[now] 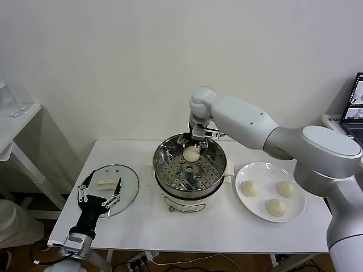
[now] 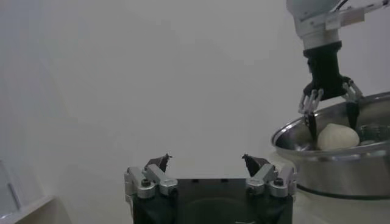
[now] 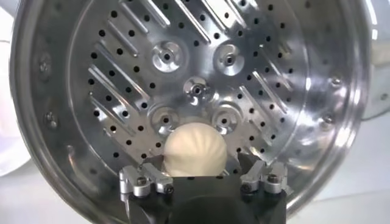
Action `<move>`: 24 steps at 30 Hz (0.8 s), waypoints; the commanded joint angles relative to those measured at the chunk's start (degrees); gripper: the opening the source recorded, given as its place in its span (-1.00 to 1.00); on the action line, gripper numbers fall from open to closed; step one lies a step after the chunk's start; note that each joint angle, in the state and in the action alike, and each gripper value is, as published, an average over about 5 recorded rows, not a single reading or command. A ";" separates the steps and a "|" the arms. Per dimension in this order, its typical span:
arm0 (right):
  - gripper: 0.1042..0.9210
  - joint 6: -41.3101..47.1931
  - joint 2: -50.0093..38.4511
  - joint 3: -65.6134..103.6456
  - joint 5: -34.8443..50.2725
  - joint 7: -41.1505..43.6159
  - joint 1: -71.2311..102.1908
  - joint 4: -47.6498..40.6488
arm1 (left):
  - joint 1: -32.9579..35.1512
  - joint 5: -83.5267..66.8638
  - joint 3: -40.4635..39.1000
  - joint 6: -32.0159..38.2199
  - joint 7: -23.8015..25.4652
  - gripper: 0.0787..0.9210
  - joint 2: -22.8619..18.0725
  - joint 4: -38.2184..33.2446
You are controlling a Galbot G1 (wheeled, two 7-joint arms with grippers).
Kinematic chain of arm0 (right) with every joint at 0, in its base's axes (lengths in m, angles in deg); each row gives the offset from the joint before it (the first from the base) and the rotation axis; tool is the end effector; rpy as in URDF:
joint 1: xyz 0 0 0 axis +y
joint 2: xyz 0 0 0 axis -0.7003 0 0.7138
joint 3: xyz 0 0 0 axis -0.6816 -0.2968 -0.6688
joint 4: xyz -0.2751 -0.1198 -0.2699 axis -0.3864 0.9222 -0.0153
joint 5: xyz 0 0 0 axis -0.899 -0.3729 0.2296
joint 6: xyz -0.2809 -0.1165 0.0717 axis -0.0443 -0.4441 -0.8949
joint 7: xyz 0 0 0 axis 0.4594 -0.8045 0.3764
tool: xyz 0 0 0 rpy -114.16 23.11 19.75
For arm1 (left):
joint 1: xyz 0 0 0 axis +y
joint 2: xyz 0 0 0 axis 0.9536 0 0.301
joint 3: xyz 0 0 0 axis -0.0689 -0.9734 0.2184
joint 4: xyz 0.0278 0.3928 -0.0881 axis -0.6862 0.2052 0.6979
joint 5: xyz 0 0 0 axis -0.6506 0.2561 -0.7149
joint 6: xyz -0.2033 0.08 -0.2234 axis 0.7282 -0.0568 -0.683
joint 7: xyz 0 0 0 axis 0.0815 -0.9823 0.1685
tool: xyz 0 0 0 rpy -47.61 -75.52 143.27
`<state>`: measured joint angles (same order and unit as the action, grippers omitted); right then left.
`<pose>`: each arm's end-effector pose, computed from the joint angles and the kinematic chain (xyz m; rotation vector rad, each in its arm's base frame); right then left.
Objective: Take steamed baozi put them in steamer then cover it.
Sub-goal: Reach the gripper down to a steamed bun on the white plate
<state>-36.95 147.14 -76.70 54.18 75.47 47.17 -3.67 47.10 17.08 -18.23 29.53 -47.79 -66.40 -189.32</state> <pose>0.6404 0.0750 -0.0379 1.9960 -0.4959 2.3624 0.1162 0.0817 -0.3354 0.1492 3.0054 0.5740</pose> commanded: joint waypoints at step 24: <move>0.76 54.82 -45.26 15.23 18.38 1.57 25.41 25.47 | 0.77 1.29 -1.31 -0.07 0.31 0.77 0.70 -0.14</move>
<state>10.28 109.33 -76.21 77.35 79.71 51.71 20.69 47.84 18.29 -19.40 29.48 -47.46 -65.75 -189.49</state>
